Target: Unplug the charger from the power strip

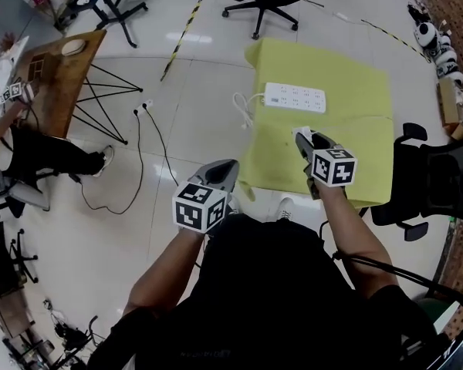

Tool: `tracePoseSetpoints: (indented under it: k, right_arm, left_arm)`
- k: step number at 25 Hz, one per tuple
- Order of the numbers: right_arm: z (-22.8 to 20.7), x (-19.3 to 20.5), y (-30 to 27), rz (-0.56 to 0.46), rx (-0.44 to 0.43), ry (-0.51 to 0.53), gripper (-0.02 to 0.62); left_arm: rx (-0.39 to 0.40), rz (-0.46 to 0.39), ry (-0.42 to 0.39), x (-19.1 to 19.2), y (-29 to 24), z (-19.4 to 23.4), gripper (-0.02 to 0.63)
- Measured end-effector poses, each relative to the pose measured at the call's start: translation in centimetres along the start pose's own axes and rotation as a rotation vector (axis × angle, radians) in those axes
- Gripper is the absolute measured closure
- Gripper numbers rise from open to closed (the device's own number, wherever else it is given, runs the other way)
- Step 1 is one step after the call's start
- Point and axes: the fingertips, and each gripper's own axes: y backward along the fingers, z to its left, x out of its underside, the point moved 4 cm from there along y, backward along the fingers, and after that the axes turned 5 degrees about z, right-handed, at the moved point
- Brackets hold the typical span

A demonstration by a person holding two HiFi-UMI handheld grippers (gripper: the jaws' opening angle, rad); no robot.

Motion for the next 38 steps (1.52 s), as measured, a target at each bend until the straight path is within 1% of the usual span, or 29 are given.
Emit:
tracePoseSetpoints:
  k: [3,6,9,13,16,20,23,25,28,30,32,35,36,38]
  right_arm:
    - [0.3,1.6,0.5,0.018,-0.005,-0.014,0.457]
    - [0.4,3.2,0.8,0.028,-0.011,-0.051,0.457]
    - [-0.1,4.6,1.1,0.024,-0.021,-0.123,0.457]
    - [-1.8,6.3,1.8,0.018,-0.019,-0.236,0.457]
    - [-3.6,7.3,2.9,0.010,0.003,-0.295,0.457]
    - [-6.4,8.4,4.4,0.011,0.022,-0.341,0.457]
    - [-8.4,10.9,6.4,0.029,0.038,-0.388,0.457]
    - [-10.7,11.7,7.5,-0.004,0.052,-0.445,0.457]
    - [-13.8,13.2,8.3,-0.054,0.065,-0.577,0.457]
    - [-15.4,14.8,8.8,-0.057,0.057,-0.674,0.457]
    - [-17.0,16.0,9.6,-0.055,0.061,-0.747,0.457]
    - [-18.8,17.5,10.9,-0.059,0.085,-0.786,0.457]
    - [-19.3,17.9,11.2,-0.061,0.082,-0.795,0.456]
    - [-19.9,18.4,11.5,-0.067,0.050,-0.814,0.456]
  left_arm:
    - [0.015,0.007,-0.005,0.0,-0.5,0.0,0.601]
    - [0.030,0.015,-0.011,-0.1,-0.9,0.1,0.601]
    - [0.046,0.025,-0.022,-0.2,-1.4,0.2,0.600]
    - [0.066,0.036,-0.035,-0.4,-2.1,0.0,0.601]
    - [0.080,0.048,-0.046,-0.6,-2.8,-0.3,0.600]
    - [0.103,0.069,-0.065,-1.2,-4.3,-1.2,0.601]
    - [0.121,0.095,-0.075,-0.8,-4.8,-2.7,0.601]
    - [0.122,0.077,-0.069,-1.7,-5.6,-3.4,0.601]
    - [0.125,0.064,-0.082,-2.7,-6.6,-4.6,0.601]
    - [0.126,0.076,-0.095,-2.6,-6.9,-5.6,0.600]
    - [0.121,0.083,-0.096,-2.5,-7.2,-6.4,0.600]
    - [0.111,0.096,-0.095,-2.2,-7.5,-7.1,0.600]
    - [0.107,0.102,-0.097,-1.9,-7.5,-7.3,0.600]
    - [0.097,0.112,-0.096,-1.5,-7.6,-7.7,0.600]
